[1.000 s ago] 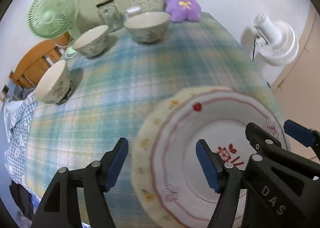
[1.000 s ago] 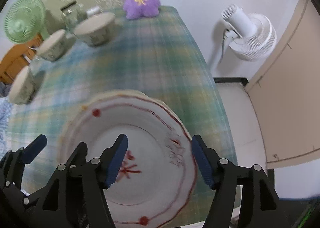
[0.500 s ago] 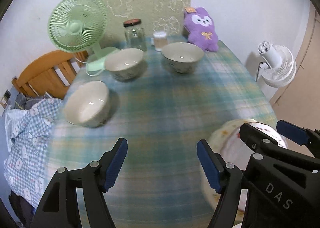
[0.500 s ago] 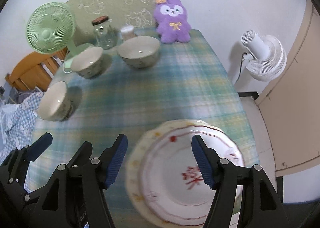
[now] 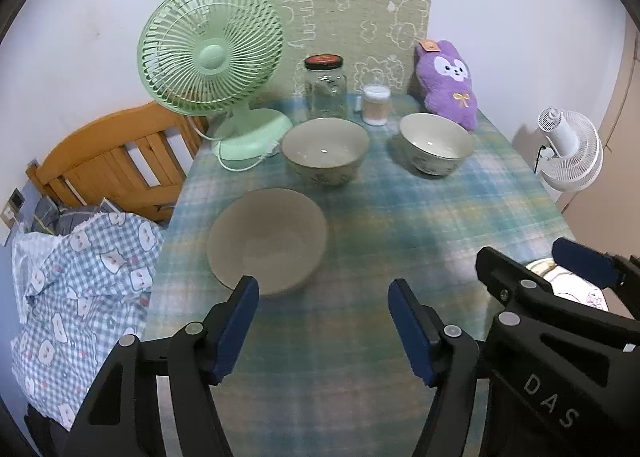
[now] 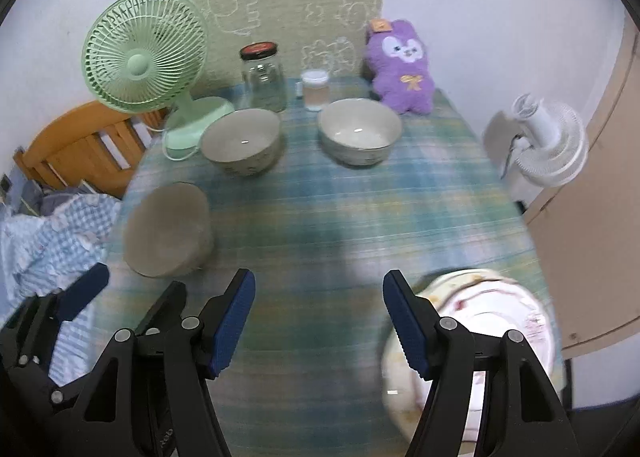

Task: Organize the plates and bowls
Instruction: 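Open both grippers and pull back from the stack, then move both grippers to the tilted cream bowl and grasp its rim, then lift the cream bowl with both grippers and carry it toward the plate stack, then lower the bowl onto the table beside the plates and open both grippers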

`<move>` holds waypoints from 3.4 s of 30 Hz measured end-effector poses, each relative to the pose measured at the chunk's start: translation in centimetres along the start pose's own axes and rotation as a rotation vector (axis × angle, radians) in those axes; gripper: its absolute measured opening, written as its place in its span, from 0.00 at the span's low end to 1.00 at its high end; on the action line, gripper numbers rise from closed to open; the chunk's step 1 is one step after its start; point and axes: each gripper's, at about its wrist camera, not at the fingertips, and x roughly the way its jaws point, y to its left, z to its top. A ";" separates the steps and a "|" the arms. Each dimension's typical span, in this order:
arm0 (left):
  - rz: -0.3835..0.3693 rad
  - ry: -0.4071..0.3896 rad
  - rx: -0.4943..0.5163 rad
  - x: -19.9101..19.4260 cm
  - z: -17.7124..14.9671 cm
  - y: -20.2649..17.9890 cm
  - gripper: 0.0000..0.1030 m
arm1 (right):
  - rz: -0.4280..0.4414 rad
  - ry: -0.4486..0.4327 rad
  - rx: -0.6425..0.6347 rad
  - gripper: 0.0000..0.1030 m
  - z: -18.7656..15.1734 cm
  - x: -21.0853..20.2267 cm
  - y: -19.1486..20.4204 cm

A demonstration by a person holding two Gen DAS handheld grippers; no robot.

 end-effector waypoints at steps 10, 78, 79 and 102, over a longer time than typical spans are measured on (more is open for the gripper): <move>0.017 -0.003 -0.019 2.9 1.3 4.9 0.65 | -0.007 0.000 0.031 0.68 2.1 3.2 5.0; 0.031 0.177 -0.130 4.8 -6.8 -0.5 0.18 | -0.016 0.098 -0.059 0.14 -5.9 4.4 -0.3; 0.034 0.177 -0.127 4.7 -7.0 -0.8 0.18 | -0.014 0.100 -0.058 0.14 -6.3 4.4 -0.7; 0.120 0.168 -0.135 3.2 -7.7 -3.0 0.54 | 0.044 0.132 -0.063 0.57 -6.6 3.7 -4.1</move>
